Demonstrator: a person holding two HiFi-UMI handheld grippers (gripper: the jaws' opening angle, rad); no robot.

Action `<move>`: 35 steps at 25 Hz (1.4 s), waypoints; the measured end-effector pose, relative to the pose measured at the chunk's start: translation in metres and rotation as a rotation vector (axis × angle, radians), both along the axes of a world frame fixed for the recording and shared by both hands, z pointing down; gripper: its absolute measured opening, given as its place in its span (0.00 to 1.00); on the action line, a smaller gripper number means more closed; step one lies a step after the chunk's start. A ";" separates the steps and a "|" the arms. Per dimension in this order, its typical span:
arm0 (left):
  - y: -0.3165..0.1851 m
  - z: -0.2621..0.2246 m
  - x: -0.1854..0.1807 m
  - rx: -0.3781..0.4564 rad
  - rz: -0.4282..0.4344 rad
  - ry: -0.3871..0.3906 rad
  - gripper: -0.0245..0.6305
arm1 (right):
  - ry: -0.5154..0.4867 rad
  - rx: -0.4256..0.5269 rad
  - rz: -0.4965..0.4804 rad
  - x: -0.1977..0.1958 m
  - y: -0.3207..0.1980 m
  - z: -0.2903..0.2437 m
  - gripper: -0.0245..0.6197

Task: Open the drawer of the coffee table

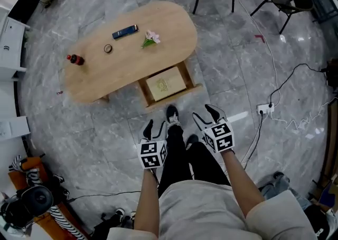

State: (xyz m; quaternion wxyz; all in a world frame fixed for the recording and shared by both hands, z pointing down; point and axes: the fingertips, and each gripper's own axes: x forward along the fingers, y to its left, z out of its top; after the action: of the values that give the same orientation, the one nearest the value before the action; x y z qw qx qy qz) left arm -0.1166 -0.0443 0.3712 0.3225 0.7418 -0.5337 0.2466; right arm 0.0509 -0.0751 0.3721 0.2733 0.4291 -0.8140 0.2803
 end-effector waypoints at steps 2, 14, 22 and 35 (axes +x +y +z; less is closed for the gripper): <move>0.016 -0.022 0.008 0.012 0.001 0.001 0.37 | -0.007 0.009 0.004 -0.004 0.016 -0.022 0.43; 0.073 -0.081 0.011 0.050 0.135 -0.040 0.37 | -0.060 0.002 0.131 -0.024 0.096 -0.083 0.42; 0.107 -0.110 -0.031 0.043 0.264 -0.010 0.36 | -0.102 0.025 0.313 -0.082 0.135 -0.103 0.41; 0.125 -0.139 -0.093 0.134 0.337 -0.014 0.28 | -0.118 0.080 0.431 -0.142 0.175 -0.119 0.38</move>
State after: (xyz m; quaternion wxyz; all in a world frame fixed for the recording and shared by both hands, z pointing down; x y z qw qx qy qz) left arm -0.2094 0.0807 0.2323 0.2229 0.8386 -0.4196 0.2664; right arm -0.0910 0.0999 0.2529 0.1418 0.5865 -0.7286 0.3240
